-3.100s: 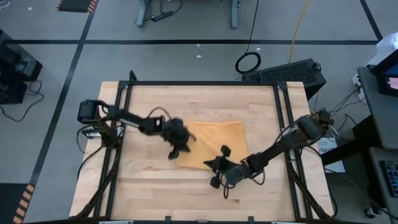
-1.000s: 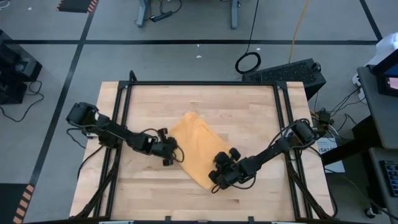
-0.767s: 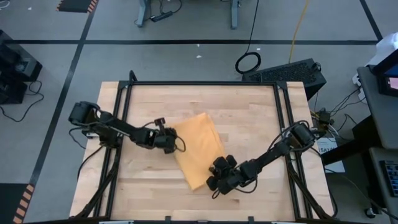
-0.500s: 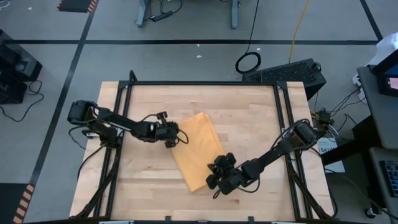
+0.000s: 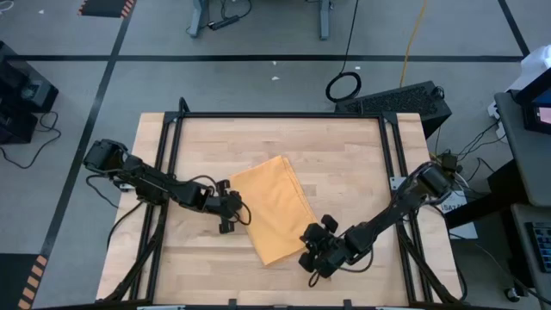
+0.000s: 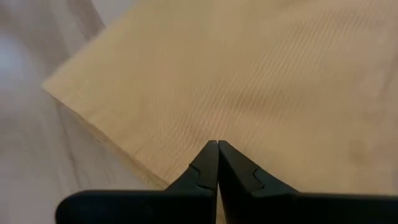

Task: Roll towel
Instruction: Fold the yellow towel

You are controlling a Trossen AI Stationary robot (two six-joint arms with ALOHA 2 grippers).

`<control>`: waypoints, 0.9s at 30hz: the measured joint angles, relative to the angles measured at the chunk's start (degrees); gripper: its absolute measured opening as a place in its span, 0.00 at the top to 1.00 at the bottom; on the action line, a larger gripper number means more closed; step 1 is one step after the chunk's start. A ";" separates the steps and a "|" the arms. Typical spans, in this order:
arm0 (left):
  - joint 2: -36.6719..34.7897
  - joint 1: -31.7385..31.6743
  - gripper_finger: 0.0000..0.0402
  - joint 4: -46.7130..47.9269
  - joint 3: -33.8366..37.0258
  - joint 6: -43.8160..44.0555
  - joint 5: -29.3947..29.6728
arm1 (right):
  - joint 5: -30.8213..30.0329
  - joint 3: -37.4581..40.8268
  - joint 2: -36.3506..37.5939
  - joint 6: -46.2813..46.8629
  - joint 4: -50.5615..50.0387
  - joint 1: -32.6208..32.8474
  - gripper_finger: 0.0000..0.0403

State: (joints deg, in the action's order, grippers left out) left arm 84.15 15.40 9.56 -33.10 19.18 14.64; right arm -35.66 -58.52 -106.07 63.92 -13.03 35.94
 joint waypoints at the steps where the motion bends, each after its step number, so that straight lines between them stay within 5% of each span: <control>1: 0.20 0.22 0.98 0.26 0.40 -0.03 2.76 | -0.02 0.00 -1.28 1.49 0.90 0.21 1.00; 9: 3.31 -4.53 0.98 -1.24 1.29 -8.36 17.76 | -0.81 -0.07 -10.44 5.17 17.70 0.66 1.00; 14: 4.41 -11.84 0.98 -9.52 1.35 -20.58 18.92 | -0.85 -0.04 -12.58 2.68 26.66 -0.10 1.00; 20: 2.54 -19.87 0.98 -18.53 -0.48 -30.55 16.86 | -0.02 -0.02 -11.54 2.02 28.03 -1.44 1.00; 27: -6.69 -15.72 0.98 -9.68 -3.82 -16.32 1.08 | 5.59 -0.04 -4.66 -5.22 21.80 -1.76 1.00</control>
State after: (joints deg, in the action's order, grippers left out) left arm 77.46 -0.32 -0.11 -36.93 2.87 15.72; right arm -30.08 -58.57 -110.73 58.70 8.77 34.18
